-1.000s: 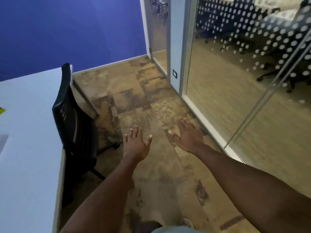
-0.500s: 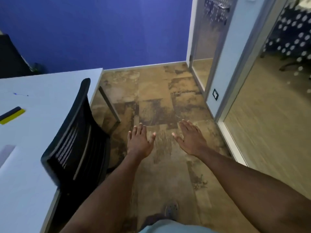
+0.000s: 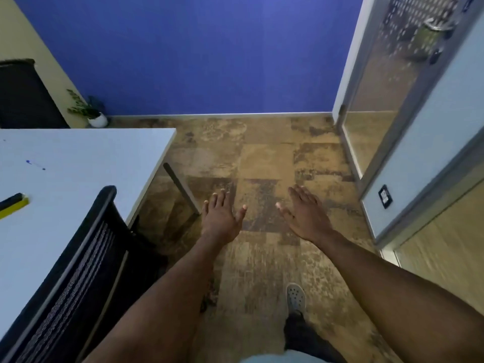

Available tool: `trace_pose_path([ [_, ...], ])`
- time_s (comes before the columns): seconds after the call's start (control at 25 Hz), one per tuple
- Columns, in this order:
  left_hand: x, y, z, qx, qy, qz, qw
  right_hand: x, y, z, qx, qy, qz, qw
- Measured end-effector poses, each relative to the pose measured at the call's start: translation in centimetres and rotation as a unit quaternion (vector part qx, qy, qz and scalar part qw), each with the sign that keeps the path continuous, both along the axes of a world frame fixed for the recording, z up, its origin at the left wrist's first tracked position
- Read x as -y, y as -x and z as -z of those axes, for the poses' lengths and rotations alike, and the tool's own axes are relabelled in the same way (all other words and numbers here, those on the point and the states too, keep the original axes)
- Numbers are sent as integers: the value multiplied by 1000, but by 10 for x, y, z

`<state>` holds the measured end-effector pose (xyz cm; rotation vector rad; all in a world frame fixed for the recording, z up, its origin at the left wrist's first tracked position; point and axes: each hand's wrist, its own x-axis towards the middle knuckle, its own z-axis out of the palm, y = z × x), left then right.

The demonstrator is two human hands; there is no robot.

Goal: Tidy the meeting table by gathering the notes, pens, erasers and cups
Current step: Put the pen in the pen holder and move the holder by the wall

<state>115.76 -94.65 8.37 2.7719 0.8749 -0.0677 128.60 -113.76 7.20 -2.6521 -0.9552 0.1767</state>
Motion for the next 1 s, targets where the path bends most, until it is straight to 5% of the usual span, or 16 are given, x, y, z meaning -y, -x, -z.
trace_pose_path([
  [0.48, -155, -275, -22, 13, 17, -90, 996, -182, -311, -16, 8, 20, -149, 989],
  [1.0, -441, -499, -5, 18, 7, -174, 985, -512, -568, -35, 41, 0, -212, 977],
])
